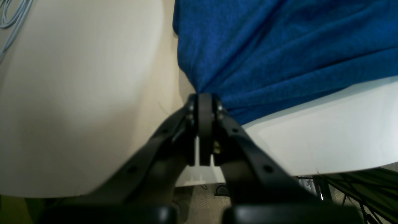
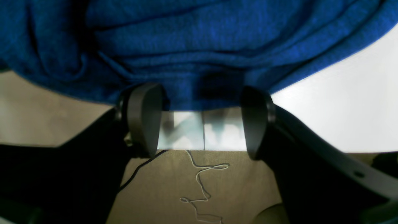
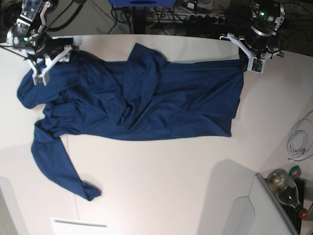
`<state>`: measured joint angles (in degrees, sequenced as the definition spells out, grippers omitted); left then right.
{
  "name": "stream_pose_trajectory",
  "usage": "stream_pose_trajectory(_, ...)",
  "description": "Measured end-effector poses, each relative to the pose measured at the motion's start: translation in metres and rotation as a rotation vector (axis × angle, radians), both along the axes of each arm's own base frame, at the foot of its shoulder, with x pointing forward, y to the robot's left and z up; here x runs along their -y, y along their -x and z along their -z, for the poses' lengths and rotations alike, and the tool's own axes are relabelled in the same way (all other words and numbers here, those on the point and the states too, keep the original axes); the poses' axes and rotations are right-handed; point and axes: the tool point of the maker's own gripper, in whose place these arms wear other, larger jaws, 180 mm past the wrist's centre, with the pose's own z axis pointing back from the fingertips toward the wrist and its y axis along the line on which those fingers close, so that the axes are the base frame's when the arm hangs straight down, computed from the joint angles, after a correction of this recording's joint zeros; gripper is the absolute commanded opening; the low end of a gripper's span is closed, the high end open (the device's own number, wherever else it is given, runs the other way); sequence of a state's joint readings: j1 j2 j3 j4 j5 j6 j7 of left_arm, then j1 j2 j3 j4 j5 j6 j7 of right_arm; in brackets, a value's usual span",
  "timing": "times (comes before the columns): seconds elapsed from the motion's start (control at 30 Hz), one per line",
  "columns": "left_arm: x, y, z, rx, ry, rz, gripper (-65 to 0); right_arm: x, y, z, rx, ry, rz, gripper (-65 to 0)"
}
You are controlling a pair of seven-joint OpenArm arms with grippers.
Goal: Layout the t-shirt on the table in an organized manner, then fold the t-shirt properly
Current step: 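Hold the shirt corners with both grippers and smooth it flat, then regrasp the shirt edge with the right gripper and drag it outward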
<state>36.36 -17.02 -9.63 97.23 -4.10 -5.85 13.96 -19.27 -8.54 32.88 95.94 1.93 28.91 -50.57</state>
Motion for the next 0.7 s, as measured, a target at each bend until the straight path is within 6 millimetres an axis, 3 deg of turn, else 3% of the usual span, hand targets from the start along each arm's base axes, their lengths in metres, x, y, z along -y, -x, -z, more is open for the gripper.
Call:
stream_pose_trajectory(0.1, 0.000, 0.001, 0.001, -0.002, -0.001, 0.000, -65.0, 0.007, 0.013, -0.005, -0.015, 0.032, -0.002, -23.3)
stream_pose_trajectory(0.27, 0.000, 0.000, 0.001, -0.002, -0.001, 0.000, -65.0, 0.005, 0.001, -0.007, 0.024, 0.015, 0.004, -22.4)
stream_pose_trajectory(0.43, 0.000, 0.001, 0.001, -0.002, -0.001, 0.000, -65.0, -0.005, 0.006, 0.015, -0.007, -0.032, 0.013, -23.1)
stream_pose_trajectory(0.5, 0.000, 0.001, 0.001, -0.003, 0.000, 0.000, -65.0, -0.005, 0.006, 0.015, -0.006, -0.032, 0.013, -29.7)
stream_pose_trajectory(0.67, 0.000, 0.001, 0.001, -0.004, -0.001, -0.001, -65.0, -0.005, 0.009, 0.015, -0.019, -0.028, 0.008, -65.0)
stream_pose_trajectory(0.7, 0.000, 0.001, 0.001, -0.004, -0.001, 0.000, -65.0, -0.003, 0.008, 0.011, -0.013, -0.017, 0.005, -65.0)
